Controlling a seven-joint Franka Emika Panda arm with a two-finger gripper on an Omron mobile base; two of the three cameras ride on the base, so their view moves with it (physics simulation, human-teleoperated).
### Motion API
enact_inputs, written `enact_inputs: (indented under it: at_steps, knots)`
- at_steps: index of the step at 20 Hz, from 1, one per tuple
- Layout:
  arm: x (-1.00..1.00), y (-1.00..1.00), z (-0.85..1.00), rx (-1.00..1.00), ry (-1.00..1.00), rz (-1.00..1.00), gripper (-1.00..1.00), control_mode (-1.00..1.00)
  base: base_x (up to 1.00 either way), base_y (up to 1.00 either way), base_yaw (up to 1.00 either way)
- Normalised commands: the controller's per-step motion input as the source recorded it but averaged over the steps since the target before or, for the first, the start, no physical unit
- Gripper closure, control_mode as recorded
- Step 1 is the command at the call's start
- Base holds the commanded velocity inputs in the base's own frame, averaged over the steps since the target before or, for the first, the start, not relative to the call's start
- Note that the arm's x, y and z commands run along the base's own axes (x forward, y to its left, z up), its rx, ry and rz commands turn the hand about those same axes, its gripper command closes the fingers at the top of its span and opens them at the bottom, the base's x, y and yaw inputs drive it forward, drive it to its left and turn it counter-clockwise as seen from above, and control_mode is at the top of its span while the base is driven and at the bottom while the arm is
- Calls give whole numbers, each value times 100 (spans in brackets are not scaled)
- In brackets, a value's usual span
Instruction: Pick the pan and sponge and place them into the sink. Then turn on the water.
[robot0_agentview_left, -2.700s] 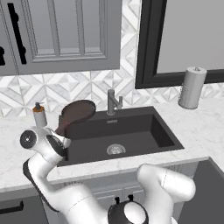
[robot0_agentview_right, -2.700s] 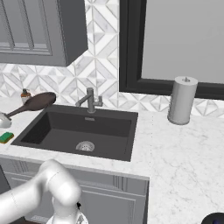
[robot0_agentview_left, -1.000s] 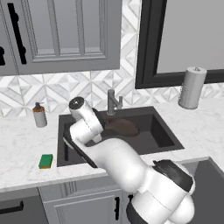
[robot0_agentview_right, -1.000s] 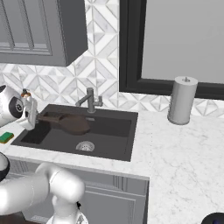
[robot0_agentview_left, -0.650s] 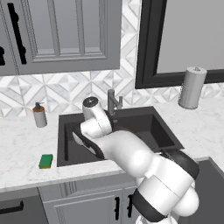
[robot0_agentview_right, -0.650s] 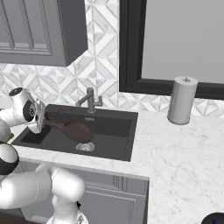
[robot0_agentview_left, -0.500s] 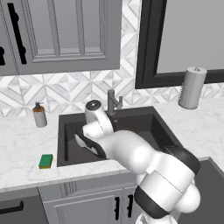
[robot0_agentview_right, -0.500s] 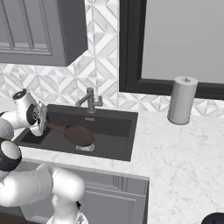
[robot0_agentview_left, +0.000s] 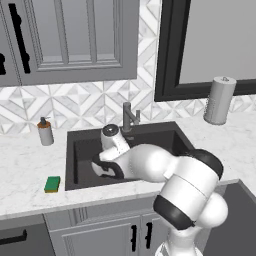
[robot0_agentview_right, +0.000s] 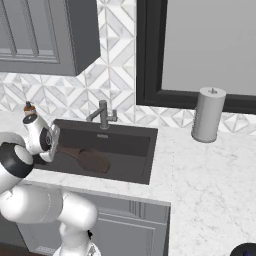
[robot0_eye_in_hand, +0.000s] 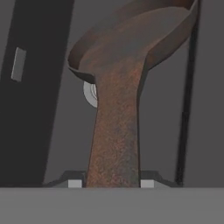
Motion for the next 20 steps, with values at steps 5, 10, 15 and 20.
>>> enact_inputs:
  at_steps: [5,10,15,20]
  knots:
    - [17,0,-1,1,1,-9,100,-100,0,0,0]
    - [16,0,-15,4,3,-8,100,-100,0,0,0]
    - [16,-2,-28,8,0,-5,100,-100,0,0,0]
    - [17,0,-32,7,0,-5,100,-100,0,0,0]
